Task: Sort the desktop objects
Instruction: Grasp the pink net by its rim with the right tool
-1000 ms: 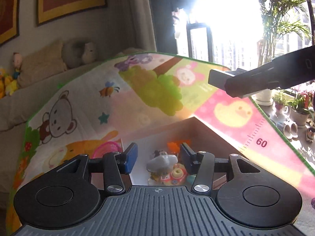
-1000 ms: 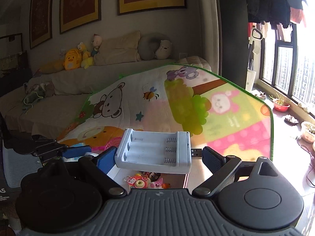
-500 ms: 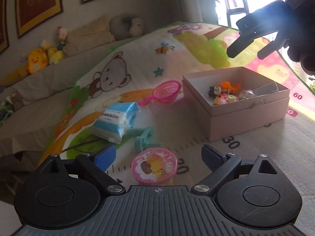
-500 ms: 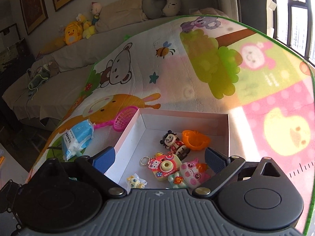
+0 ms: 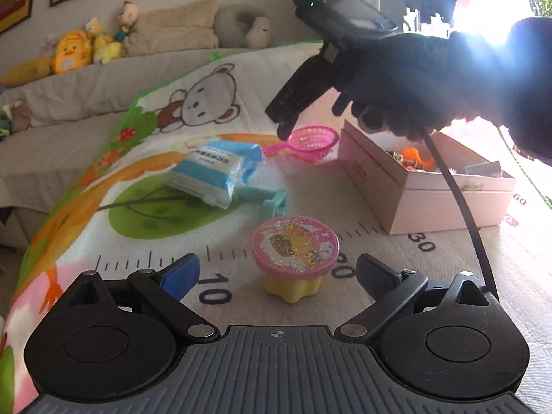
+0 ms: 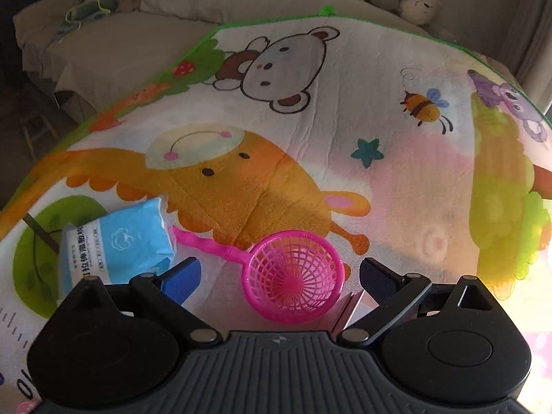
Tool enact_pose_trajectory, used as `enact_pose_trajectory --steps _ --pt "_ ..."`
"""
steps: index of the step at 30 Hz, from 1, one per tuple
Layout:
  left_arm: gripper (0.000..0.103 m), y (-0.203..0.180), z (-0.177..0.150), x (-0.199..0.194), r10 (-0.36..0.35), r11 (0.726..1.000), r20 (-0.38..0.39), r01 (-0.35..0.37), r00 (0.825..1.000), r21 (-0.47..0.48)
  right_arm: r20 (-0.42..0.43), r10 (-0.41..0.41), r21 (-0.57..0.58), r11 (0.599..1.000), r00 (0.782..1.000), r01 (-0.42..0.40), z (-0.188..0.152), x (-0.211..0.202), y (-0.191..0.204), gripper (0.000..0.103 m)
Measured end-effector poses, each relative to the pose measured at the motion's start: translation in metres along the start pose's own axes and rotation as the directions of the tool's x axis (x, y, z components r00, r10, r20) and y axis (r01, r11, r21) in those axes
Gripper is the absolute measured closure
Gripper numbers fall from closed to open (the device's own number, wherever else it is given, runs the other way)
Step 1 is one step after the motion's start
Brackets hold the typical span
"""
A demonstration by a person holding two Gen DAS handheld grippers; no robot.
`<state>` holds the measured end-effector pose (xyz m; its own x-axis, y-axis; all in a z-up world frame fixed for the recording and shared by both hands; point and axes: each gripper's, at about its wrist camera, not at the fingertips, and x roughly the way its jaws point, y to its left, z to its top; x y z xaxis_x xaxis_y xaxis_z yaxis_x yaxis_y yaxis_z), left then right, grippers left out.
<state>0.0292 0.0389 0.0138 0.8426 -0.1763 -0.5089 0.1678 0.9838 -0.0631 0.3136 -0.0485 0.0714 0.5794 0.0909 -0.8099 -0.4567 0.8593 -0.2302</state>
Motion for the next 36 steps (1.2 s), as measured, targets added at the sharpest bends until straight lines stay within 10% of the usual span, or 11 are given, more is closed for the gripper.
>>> enact_pose_trajectory --steps 6,15,25,36 --pt "0.003 0.011 0.001 0.001 -0.034 0.997 -0.004 0.033 0.999 -0.076 -0.092 -0.031 0.015 0.999 0.995 0.033 0.007 0.034 -0.015 0.019" --pt "0.002 0.007 0.001 0.001 -0.031 0.998 -0.009 0.031 0.999 -0.052 0.131 -0.105 -0.012 0.994 0.986 0.107 -0.015 -0.063 -0.018 0.020" --pt "0.003 -0.007 0.005 0.008 0.008 1.000 -0.056 -0.008 0.998 0.003 0.215 0.013 0.041 0.999 0.977 -0.023 -0.185 -0.207 -0.015 0.020" --pt "0.003 -0.017 0.011 0.024 0.025 1.000 -0.125 -0.026 0.992 -0.003 0.122 0.110 -0.105 0.990 0.986 -0.098 -0.287 -0.190 0.032 0.020"
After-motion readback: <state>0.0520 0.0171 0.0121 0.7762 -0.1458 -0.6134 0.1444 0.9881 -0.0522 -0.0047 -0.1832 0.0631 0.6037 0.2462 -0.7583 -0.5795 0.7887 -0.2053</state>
